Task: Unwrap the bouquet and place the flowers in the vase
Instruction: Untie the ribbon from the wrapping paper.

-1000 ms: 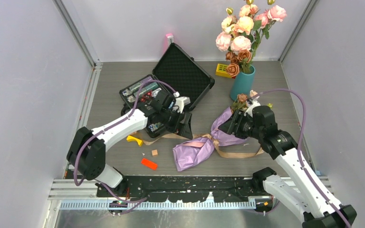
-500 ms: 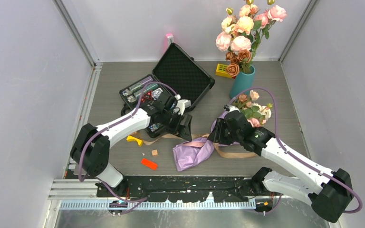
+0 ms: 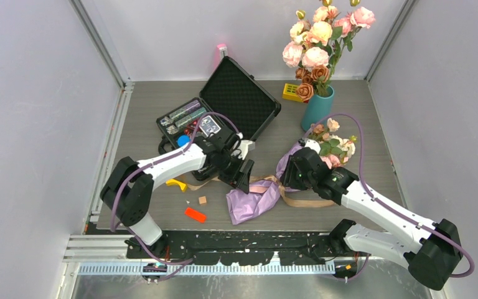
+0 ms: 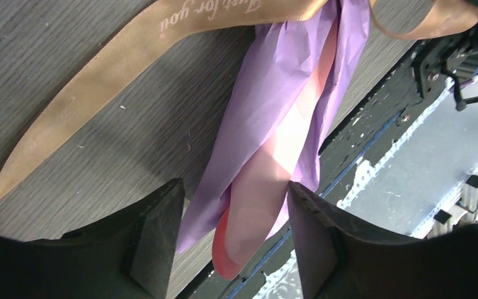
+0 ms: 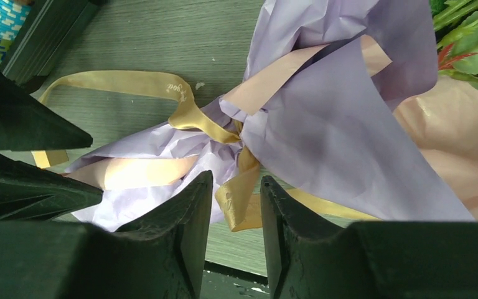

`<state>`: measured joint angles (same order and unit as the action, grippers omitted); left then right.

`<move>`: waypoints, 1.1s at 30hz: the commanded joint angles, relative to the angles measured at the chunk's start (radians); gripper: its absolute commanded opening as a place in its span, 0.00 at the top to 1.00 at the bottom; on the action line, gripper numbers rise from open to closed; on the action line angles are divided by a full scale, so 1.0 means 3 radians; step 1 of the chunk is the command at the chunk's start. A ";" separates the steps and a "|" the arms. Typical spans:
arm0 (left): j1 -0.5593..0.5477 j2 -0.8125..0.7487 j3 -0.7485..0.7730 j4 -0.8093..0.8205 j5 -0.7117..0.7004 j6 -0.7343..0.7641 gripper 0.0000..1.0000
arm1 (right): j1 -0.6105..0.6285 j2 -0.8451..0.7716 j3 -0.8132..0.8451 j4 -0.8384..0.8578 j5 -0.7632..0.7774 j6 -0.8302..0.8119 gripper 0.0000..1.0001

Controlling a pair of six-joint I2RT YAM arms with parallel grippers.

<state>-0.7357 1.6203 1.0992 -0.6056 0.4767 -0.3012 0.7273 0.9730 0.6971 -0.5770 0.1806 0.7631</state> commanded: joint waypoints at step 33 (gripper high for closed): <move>-0.0079 0.0033 0.0166 -0.0154 -0.0307 0.0073 1.00 | 0.0104 0.0182 0.0053 0.0293 -0.0274 0.0360 0.59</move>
<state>-0.7555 1.6440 1.1110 -0.6407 0.4000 -0.2844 0.7418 1.0161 0.6716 -0.5808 0.1158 0.8471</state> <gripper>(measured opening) 0.009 0.394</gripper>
